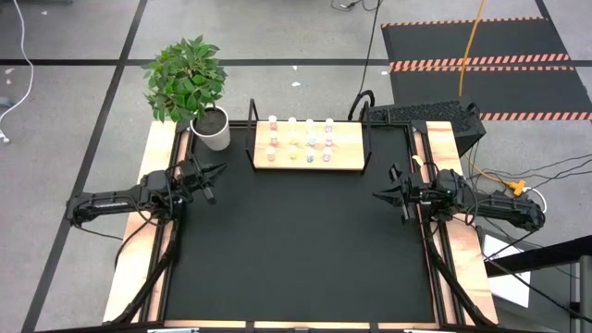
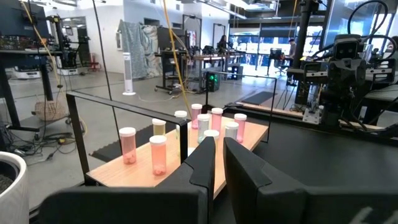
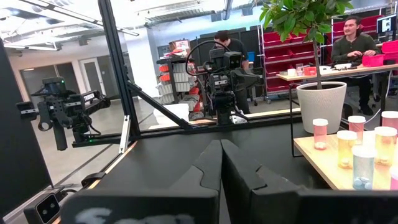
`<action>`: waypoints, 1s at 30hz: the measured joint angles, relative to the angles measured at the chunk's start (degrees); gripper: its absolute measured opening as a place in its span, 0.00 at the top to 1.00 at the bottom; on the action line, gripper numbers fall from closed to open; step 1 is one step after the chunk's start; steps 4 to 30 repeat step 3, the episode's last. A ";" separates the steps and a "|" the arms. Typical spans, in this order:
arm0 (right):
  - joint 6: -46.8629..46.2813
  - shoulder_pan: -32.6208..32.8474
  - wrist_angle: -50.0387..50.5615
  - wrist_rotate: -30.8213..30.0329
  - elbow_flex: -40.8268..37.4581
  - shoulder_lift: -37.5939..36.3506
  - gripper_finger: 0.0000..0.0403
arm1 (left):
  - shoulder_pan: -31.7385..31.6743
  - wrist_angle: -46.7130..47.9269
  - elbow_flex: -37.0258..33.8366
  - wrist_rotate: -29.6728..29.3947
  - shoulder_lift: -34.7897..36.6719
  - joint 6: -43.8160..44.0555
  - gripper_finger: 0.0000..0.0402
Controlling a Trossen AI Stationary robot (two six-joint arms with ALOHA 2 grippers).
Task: Pick and place medicine bottles onto shelf by color
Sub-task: Return to Home Position
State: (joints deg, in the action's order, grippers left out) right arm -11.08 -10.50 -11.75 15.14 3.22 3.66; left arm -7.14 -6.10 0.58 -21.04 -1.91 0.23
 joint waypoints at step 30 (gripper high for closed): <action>0.00 -0.01 0.00 0.00 0.00 0.00 1.00 | 0.00 -0.01 0.00 0.00 0.00 0.00 0.92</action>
